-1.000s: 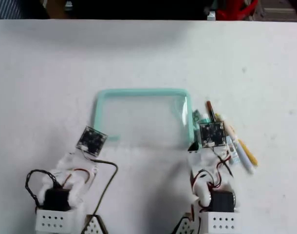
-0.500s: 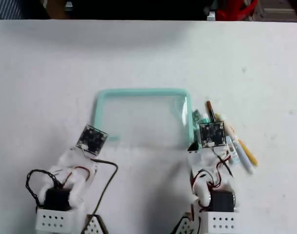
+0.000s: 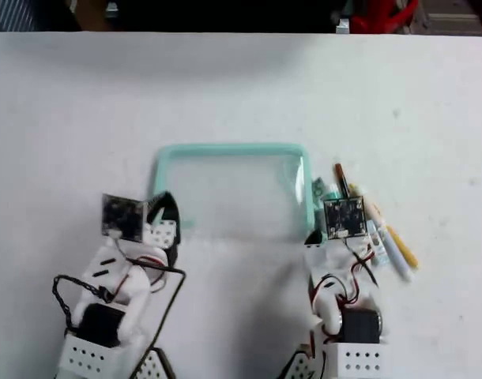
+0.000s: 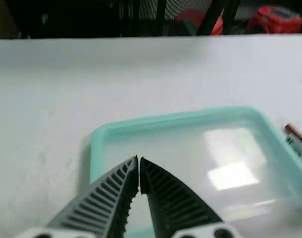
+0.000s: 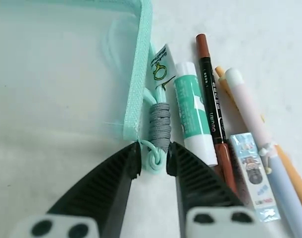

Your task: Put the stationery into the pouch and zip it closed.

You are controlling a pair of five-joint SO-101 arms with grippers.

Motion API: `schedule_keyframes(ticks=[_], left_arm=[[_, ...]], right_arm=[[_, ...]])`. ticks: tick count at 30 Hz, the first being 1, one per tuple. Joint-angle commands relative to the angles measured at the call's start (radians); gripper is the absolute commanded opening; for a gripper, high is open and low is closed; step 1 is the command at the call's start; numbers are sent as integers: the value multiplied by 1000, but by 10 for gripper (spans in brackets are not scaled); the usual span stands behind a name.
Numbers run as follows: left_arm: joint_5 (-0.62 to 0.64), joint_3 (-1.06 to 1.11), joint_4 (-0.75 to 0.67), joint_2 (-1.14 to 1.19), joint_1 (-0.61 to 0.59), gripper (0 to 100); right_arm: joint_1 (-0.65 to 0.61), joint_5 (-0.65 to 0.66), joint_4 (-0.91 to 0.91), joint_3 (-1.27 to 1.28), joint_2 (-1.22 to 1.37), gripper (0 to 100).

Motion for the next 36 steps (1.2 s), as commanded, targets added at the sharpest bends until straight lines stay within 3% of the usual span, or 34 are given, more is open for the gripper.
schedule_keyframes(ticks=[1,7,14,18,23,26,30,36], left_arm=[[61,-44,-133,-10,22,24],[60,20,-20,-5,31,24],[57,20,71,-7,97,25],[57,20,97,-7,91,27],[52,20,124,-2,96,47],[20,20,153,-2,96,177],[54,20,201,-2,94,352],[103,20,196,-2,90,308]], right_arm=[[7,-2,-19,6,-4,97],[12,-8,-30,6,-7,112],[13,-8,-41,6,-4,245],[13,-3,-7,6,-4,261],[12,-6,7,6,-4,128],[7,-3,2,6,-4,8],[7,-6,1,6,-7,126],[7,-8,1,6,-7,218]])
